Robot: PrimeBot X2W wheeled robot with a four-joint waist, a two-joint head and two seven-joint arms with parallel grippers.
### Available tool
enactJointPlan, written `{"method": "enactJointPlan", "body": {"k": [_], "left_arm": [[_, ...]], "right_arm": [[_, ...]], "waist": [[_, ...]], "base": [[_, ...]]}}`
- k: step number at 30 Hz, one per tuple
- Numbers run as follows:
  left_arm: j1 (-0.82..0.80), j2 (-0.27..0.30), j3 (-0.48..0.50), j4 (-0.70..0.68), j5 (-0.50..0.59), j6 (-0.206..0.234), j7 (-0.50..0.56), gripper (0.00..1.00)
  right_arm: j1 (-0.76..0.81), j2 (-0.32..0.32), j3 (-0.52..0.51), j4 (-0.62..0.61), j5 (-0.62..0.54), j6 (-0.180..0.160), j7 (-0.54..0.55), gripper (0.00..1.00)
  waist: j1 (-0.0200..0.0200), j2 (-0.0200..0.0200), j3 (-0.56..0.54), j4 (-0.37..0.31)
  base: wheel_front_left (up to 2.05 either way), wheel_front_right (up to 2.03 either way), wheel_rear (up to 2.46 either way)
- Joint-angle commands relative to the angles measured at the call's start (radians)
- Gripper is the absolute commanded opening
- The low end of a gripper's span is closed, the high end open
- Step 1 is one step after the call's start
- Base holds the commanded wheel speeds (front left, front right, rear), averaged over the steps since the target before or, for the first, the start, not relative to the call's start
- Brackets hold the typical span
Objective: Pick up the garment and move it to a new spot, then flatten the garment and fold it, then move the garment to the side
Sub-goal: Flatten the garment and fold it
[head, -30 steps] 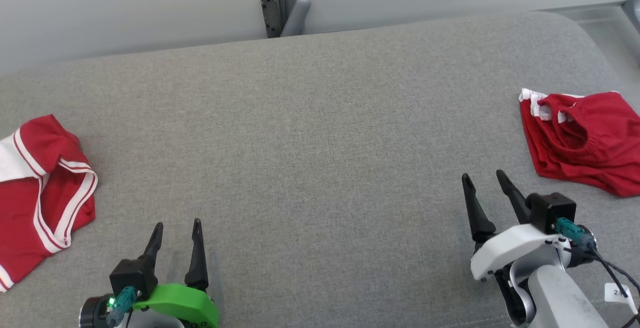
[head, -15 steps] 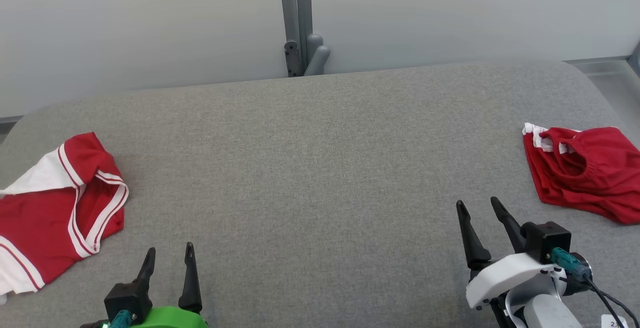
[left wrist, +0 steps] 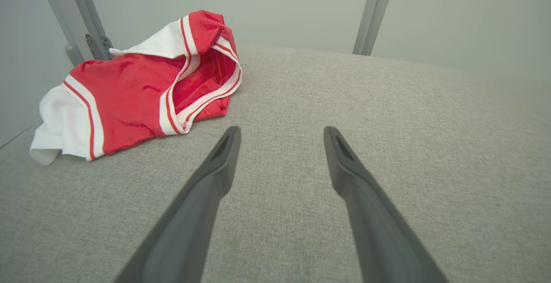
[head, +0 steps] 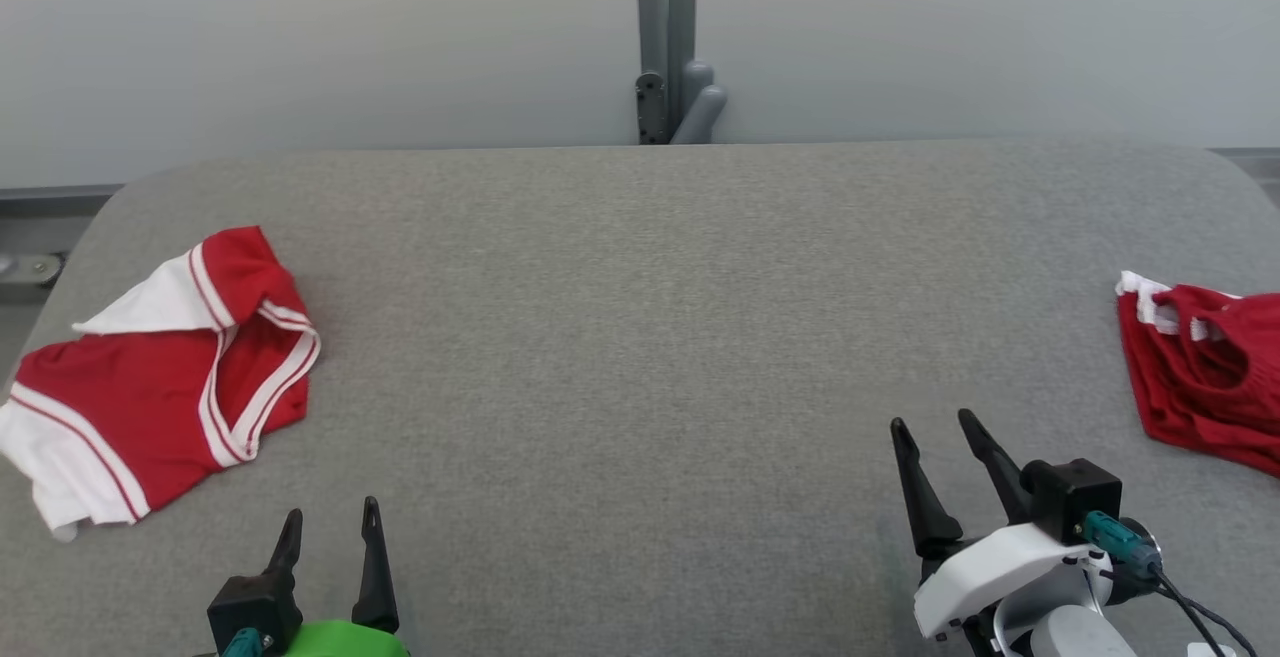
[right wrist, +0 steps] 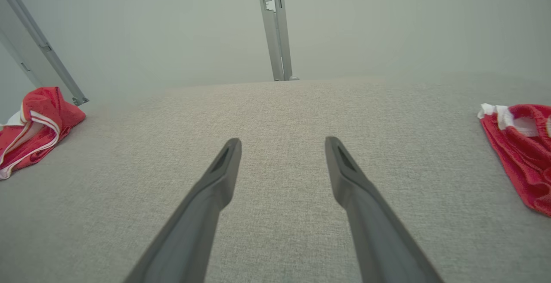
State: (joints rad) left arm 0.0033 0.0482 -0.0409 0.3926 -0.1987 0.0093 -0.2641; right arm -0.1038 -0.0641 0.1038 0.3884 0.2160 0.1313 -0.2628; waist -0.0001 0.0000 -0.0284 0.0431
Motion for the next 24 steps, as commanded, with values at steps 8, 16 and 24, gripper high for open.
{"method": "enactJointPlan", "body": {"k": [8,16,24], "left_arm": [[0.028,0.004,0.061,0.016,0.011,0.012,0.000,1.00],[0.047,0.003,0.117,0.015,0.001,0.013,0.000,1.00],[0.035,0.003,0.128,0.027,-0.048,0.007,0.000,1.00]], "right_arm": [[-0.016,0.001,0.083,-0.002,0.012,-0.001,-0.003,1.00],[-0.037,0.005,0.129,-0.005,0.013,-0.001,-0.003,1.00],[-0.047,-0.008,0.143,-0.004,0.018,-0.001,-0.003,1.00]], "waist": [[0.0001,0.0000,0.020,0.277],[0.0001,0.0000,0.042,0.410],[0.0001,0.0000,0.072,0.406]], "base": [[0.00,0.00,0.00],[0.00,0.00,0.00],[0.00,0.00,0.00]]}}
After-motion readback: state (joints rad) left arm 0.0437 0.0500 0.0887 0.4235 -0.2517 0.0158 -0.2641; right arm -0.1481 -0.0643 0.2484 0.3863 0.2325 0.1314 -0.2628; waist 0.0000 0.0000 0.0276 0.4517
